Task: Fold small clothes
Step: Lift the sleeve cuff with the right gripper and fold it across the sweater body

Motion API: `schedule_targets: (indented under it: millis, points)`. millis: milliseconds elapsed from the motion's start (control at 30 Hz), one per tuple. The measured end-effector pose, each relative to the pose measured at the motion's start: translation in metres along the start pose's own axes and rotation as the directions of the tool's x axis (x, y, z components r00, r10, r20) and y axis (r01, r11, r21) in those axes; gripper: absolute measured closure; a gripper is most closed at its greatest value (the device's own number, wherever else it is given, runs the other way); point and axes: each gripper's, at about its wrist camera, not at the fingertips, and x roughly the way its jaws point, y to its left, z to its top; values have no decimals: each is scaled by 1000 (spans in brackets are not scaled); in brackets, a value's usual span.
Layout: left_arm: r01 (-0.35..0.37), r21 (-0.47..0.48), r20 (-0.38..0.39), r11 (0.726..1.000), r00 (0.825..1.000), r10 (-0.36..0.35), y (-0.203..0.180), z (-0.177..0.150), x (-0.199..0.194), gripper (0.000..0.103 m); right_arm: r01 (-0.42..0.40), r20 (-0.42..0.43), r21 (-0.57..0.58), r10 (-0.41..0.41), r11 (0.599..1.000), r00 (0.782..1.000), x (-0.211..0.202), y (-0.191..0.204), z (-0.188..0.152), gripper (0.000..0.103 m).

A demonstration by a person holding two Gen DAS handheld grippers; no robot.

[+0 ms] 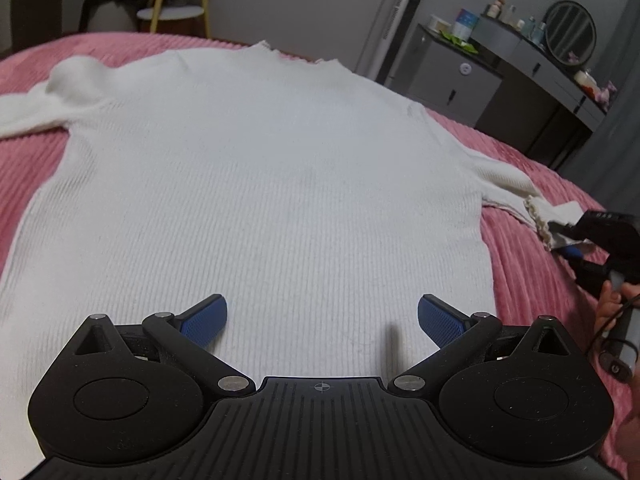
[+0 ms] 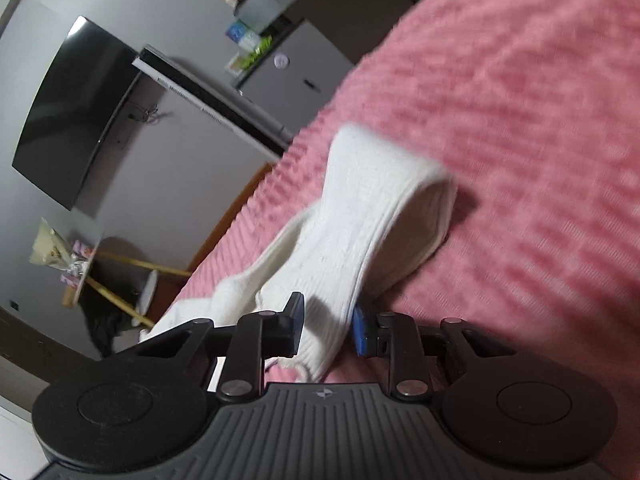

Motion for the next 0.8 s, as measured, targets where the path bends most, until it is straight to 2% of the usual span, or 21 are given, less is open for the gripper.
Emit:
schedule_targets:
  millis: [67,167,333,467,633,733,800]
  points:
    - [0,0,4,1000,1000,0,2,0,-1,0,-17,-12,1,17,1000,1000,-1,4,-5,96]
    - [-17,4,16,1000,1000,17,6,2,-1,0,-45,-5,-4,45,999,999,1,10,-9,97]
    - [-37,-36,54,999,998,39,24,12,-9,0,-176,-32,150,183,973,983,19,26,-16,97]
    - [-65,-57,82,996,994,70,38,21,-15,0,-269,-90,139,283,953,955,44,70,-40,97]
    - [-82,-114,107,990,990,94,62,34,-20,0,-378,-210,60,382,924,900,75,135,-94,97]
    - [-88,-114,117,990,988,101,68,43,-19,0,-399,-289,-5,381,917,878,94,161,-131,97]
    - [-79,-100,113,992,989,90,69,50,-13,0,-374,-349,-44,336,926,875,107,167,-149,90]
